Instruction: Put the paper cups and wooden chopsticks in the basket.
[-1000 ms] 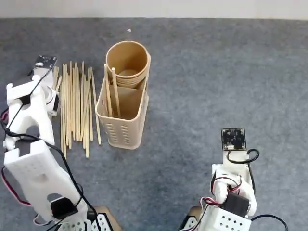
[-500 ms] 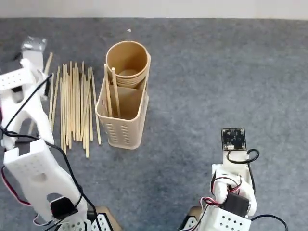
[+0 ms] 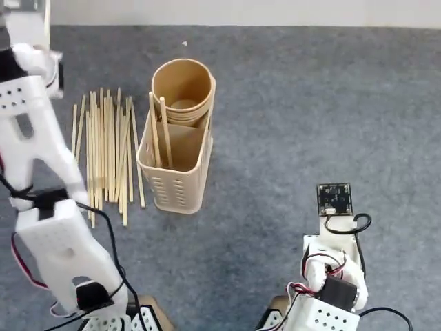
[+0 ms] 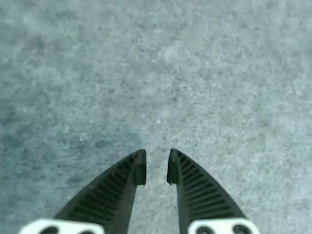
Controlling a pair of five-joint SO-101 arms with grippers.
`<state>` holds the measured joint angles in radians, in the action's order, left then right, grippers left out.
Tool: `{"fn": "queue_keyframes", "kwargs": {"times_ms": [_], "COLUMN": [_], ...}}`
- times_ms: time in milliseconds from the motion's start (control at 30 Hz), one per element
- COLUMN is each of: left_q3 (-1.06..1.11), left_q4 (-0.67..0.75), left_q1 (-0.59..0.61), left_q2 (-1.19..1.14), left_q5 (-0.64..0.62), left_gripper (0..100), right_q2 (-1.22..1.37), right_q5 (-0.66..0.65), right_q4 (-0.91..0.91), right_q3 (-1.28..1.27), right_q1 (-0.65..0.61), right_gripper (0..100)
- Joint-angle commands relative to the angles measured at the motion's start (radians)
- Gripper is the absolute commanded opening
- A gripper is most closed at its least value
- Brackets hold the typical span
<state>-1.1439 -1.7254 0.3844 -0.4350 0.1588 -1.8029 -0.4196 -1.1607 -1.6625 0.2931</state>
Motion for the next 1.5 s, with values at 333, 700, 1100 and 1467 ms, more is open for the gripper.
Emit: {"fn": "queue_keyframes", "kwargs": {"times_ms": [333, 700, 1100, 1467], "left_q3": [-0.203, 0.53, 1.158, 1.359], "left_q4": [-0.043, -0.041, 0.423, 0.959], "left_q1": [-0.501, -0.608, -0.634, -0.63], "left_q2": [0.386, 0.848, 1.213, 1.076], "left_q5": [-0.155, -0.207, -0.133, -0.132], "left_gripper": [0, 0, 0, 0], "right_q2": [-0.004, -0.004, -0.004, -0.004], "right_q5": [-0.009, -0.009, -0.009, -0.009], "right_q4": [0.004, 0.004, 0.004, 0.004], "right_q3": [-0.157, -0.157, -0.157, -0.157], "right_q1": [0.015, 0.015, 0.015, 0.015], "right_gripper": [8.8, 8.8, 8.8, 8.8]}}
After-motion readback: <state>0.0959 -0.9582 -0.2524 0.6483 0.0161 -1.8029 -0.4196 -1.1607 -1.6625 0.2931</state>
